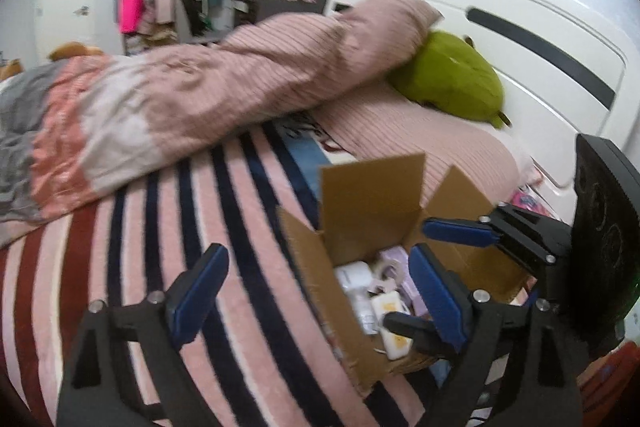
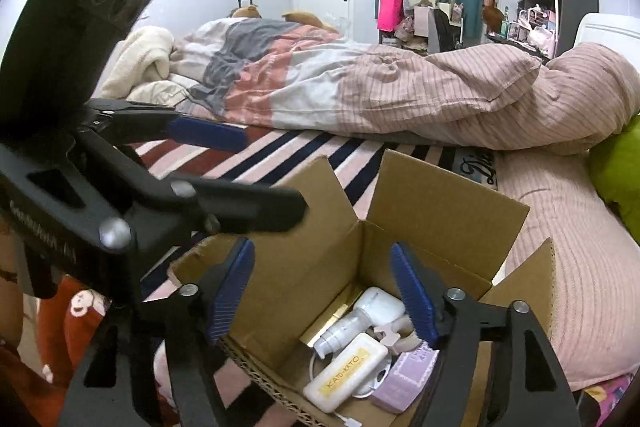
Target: Organize rigid objects
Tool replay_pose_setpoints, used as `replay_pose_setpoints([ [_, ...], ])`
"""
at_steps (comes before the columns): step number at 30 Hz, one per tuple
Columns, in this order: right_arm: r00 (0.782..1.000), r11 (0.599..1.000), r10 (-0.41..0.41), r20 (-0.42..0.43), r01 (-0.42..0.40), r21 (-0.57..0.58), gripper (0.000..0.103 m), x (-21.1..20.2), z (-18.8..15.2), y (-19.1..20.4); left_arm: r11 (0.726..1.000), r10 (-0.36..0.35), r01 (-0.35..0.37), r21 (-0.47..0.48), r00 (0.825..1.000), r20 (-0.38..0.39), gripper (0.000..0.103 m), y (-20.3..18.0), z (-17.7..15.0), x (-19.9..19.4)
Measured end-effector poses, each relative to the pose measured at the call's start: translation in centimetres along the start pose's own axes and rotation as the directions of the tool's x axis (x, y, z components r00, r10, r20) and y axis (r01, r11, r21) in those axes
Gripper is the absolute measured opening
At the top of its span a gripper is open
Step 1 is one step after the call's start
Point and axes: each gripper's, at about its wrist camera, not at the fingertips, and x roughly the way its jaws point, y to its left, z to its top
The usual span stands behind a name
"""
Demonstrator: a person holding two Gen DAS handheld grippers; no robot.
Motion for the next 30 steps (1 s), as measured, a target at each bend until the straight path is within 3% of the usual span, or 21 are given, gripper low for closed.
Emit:
replay_pose_setpoints([
  [4,0.999,1.000,-0.013,0.051,0.013,-0.007,0.091,-1.1,0.6,0.6,0.995,0.092,-0.090,-0.043,0.993,0.069,0.101,1.4,-0.6,-2.5],
  [7,0.997,1.000,-0.023,0.075,0.023,-0.006,0.098,-1.6,1.1,0.9,0.987,0.148,-0.140,-0.073,0.983,0.110,0.102,2.7,-1.3,-4.3],
  [17,0.990,0.999,-0.012,0.138,0.005,0.052,0.098,-2.8,1.6,1.2,0.955,0.259,-0.229,-0.189,0.954,0.151,0.102,6.9,-3.5,-7.8],
  [30,0.990,0.997,-0.012,0.141,0.002,0.071,0.098,-2.3,1.1,1.2,0.947,0.287,-0.258,-0.192,0.948,0.140,0.102,7.7,-4.2,-7.8],
])
